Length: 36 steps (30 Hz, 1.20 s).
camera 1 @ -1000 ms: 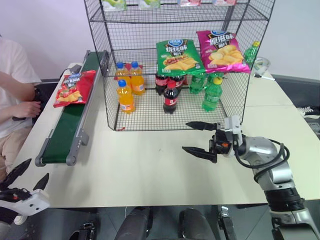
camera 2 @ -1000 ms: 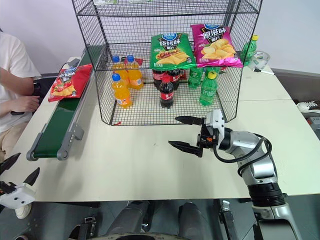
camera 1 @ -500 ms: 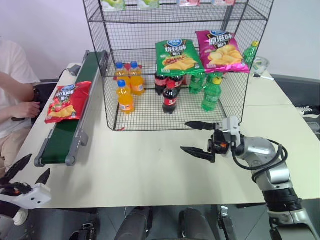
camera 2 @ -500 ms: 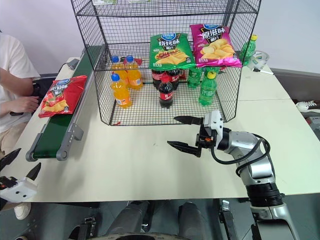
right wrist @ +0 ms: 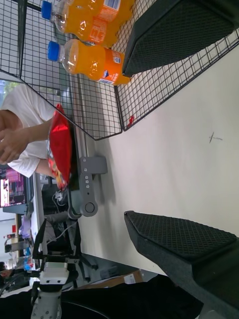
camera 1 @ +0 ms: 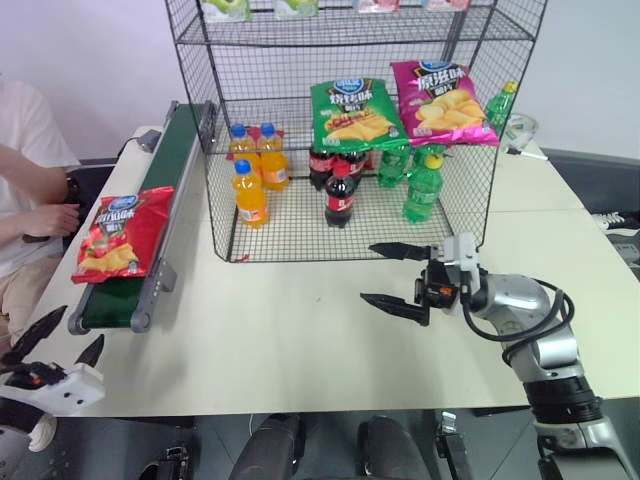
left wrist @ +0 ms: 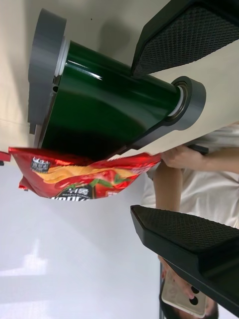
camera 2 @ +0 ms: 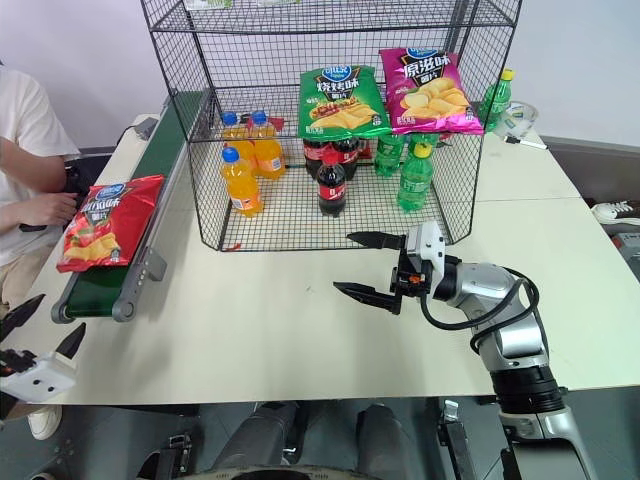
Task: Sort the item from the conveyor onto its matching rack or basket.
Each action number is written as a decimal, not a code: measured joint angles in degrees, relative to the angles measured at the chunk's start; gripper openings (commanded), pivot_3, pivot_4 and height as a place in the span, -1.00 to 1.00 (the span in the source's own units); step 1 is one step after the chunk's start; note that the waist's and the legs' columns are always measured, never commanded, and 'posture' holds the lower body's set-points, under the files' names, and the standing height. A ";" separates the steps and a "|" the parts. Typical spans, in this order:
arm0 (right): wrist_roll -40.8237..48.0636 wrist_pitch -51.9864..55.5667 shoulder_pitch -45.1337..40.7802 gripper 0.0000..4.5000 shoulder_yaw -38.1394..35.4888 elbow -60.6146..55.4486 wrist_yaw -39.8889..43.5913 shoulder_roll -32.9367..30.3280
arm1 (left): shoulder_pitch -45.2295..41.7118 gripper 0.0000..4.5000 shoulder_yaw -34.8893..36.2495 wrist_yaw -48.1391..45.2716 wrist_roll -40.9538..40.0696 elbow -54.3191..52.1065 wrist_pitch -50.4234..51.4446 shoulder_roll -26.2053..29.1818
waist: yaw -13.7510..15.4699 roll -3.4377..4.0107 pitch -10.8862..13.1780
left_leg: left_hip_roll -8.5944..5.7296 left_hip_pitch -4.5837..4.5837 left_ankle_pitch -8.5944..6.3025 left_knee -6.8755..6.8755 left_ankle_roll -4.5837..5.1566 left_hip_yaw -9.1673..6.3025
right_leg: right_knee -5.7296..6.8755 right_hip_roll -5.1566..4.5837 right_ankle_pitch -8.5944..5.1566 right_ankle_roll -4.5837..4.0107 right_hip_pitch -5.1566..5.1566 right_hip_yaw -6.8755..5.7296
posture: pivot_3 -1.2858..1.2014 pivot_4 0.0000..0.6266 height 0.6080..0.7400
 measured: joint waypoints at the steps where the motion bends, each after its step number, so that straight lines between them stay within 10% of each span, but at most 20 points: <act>1: -0.04 -0.03 0.00 1.00 0.00 0.03 -0.01 0.00 | -0.02 0.90 -0.02 0.00 -0.01 0.03 0.08 0.00 | -0.01 0.00 0.00 | 0.00 0.00 0.00 0.00 0.00 0.00 | 0.00 0.00 0.00 0.00 0.00 0.00 | 0.03 -0.52 1.00; 24: -1.59 -0.26 -0.43 1.00 0.00 1.34 -0.36 -0.02 | -3.57 0.90 -2.61 1.32 -0.05 1.83 3.57 0.00 | 0.02 -0.01 -0.01 | 0.00 0.03 0.01 0.02 0.02 0.00 | 0.04 0.01 0.01 0.01 0.01 0.00 | 0.03 -0.52 1.00; 33: -2.10 -0.26 -0.71 1.00 -0.01 2.13 -0.90 -0.05 | -4.16 -0.84 -2.78 0.22 -2.52 1.84 3.67 0.00 | -0.01 -0.01 -0.01 | 0.00 0.04 0.03 0.01 0.04 0.00 | 0.05 0.01 0.01 0.01 0.01 0.00 | 0.03 -0.52 1.00; 36: -2.17 -0.35 -0.91 1.00 0.00 2.23 -1.00 -0.05 | -4.04 -0.98 -2.76 0.15 -2.91 1.85 3.79 0.00 | 0.01 -0.01 -0.01 | 0.00 0.04 0.04 0.02 0.05 0.00 | 0.05 0.01 0.01 0.01 0.01 0.00 | 0.03 -0.52 1.00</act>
